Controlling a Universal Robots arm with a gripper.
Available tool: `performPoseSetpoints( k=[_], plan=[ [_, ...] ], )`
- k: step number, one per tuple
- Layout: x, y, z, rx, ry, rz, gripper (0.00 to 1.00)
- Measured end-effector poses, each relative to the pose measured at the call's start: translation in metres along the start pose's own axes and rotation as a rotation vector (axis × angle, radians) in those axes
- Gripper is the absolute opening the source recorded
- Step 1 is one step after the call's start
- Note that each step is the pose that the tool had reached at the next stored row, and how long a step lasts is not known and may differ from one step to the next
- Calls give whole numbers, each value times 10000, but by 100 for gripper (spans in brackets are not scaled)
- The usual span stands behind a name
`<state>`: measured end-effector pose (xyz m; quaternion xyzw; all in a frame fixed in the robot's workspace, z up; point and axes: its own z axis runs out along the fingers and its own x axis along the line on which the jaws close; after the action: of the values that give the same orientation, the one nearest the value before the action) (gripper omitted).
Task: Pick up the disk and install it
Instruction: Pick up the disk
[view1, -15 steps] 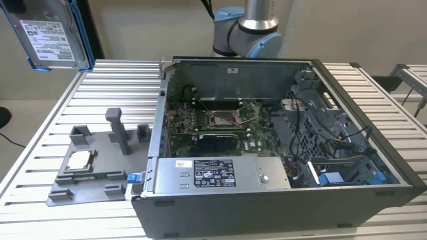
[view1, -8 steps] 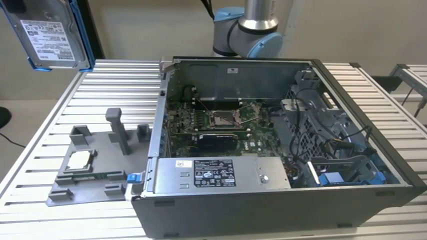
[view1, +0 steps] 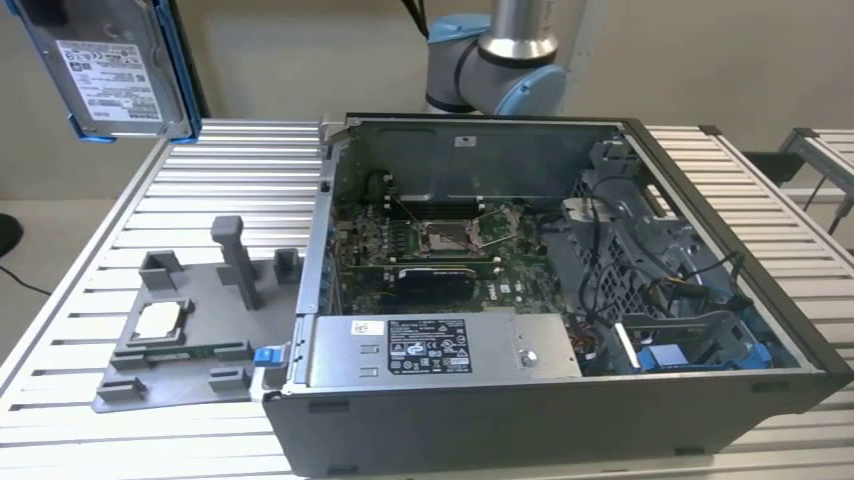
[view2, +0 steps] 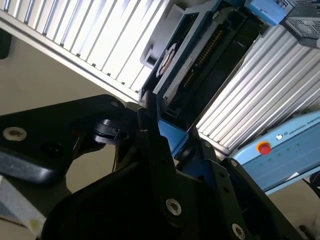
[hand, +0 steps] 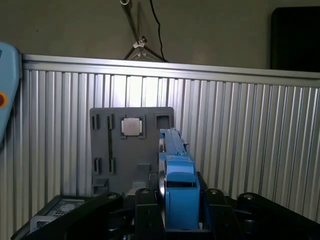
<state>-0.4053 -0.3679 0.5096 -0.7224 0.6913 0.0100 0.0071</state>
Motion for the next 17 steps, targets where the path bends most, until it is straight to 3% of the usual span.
performPoseSetpoints(
  k=[17],
  plan=[
    [20,-451,-2,-41,-2,0,0]
  ],
)
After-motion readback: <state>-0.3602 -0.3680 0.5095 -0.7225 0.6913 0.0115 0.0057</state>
